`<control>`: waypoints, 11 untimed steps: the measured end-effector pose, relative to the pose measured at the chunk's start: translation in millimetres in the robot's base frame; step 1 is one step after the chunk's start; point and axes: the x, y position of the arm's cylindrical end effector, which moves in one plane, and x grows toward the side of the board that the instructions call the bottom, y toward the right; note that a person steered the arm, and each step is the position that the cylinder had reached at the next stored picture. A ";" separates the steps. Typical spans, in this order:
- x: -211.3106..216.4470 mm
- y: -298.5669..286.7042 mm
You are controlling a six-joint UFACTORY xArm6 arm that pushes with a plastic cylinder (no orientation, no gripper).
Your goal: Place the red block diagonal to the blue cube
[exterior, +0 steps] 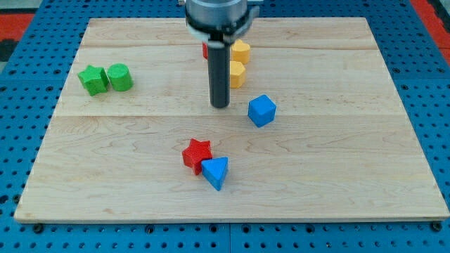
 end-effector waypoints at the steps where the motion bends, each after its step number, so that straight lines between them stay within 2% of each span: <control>1: 71.5 -52.0; 2: 124.3 -69.4; 3: 122.9 -65.2; 4: 156.4 -72.3; 5: 144.6 44.2; 6: 103.3 84.4; 7: 99.3 53.7; 8: 150.4 37.9; 9: 148.8 -23.6; 10: 59.2 21.1; 11: 24.4 97.6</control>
